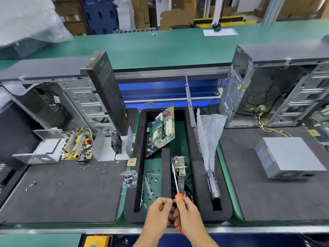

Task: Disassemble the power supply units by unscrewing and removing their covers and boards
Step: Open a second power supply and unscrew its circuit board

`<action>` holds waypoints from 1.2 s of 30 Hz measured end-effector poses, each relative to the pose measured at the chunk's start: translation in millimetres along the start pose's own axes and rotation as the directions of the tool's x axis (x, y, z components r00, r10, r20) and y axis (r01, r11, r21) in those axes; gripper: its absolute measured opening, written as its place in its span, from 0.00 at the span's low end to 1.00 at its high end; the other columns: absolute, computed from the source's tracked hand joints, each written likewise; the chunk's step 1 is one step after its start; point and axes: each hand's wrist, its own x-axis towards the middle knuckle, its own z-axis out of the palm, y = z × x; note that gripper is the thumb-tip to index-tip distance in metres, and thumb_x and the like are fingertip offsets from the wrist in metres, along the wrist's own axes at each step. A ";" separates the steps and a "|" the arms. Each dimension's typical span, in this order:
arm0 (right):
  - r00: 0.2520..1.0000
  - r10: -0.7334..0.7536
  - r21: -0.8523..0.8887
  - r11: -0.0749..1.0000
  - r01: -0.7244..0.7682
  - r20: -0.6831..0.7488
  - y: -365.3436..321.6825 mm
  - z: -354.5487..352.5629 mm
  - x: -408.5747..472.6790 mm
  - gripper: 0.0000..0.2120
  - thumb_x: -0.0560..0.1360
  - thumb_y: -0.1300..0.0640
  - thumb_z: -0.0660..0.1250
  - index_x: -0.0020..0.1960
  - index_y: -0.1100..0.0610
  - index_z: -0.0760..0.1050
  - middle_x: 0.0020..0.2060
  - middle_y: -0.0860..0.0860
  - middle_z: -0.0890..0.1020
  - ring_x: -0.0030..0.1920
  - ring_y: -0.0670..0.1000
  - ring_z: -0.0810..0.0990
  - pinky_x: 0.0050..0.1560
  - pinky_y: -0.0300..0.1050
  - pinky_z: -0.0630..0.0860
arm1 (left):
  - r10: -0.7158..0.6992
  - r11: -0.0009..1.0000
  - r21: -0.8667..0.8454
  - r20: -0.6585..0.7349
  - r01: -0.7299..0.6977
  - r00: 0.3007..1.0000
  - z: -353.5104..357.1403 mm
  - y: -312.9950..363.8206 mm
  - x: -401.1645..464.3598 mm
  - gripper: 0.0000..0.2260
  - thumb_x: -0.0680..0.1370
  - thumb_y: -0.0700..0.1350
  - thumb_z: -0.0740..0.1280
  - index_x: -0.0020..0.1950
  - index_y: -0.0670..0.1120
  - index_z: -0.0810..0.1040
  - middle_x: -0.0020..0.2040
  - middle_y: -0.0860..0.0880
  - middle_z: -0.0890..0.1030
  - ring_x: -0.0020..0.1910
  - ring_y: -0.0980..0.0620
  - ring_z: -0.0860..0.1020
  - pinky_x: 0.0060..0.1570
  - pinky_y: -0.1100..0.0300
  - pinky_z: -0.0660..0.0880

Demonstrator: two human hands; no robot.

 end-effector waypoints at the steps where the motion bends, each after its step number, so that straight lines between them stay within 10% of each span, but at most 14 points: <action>1: 1.000 0.005 0.008 1.000 -0.005 -0.009 0.4 -0.5 -0.4 0.16 0.81 0.42 0.59 0.50 0.52 0.79 0.30 0.52 0.79 0.28 0.51 0.76 0.28 0.43 0.73 | 0.003 1.000 0.014 0.006 -0.003 1.000 0.4 0.2 0.5 0.08 0.83 0.45 0.64 0.50 0.43 0.81 0.39 0.44 0.85 0.35 0.48 0.81 0.38 0.53 0.77; 17: 0.980 0.004 0.078 0.997 0.012 -0.198 -3.4 -55.2 -2.0 0.16 0.81 0.41 0.60 0.47 0.50 0.79 0.28 0.50 0.78 0.28 0.52 0.76 0.27 0.42 0.72 | 0.032 0.989 0.133 0.198 -0.059 0.980 57.9 14.0 21.8 0.07 0.83 0.47 0.64 0.51 0.46 0.81 0.37 0.48 0.85 0.32 0.54 0.80 0.33 0.62 0.76; 36: 0.995 -0.011 -0.078 0.997 0.003 -0.099 3.3 -315.5 8.6 0.17 0.80 0.38 0.58 0.50 0.49 0.77 0.34 0.49 0.82 0.31 0.45 0.79 0.32 0.37 0.74 | -0.017 0.999 0.037 0.107 0.013 0.994 312.0 32.5 0.5 0.08 0.83 0.44 0.64 0.50 0.42 0.81 0.38 0.44 0.85 0.33 0.49 0.82 0.35 0.55 0.78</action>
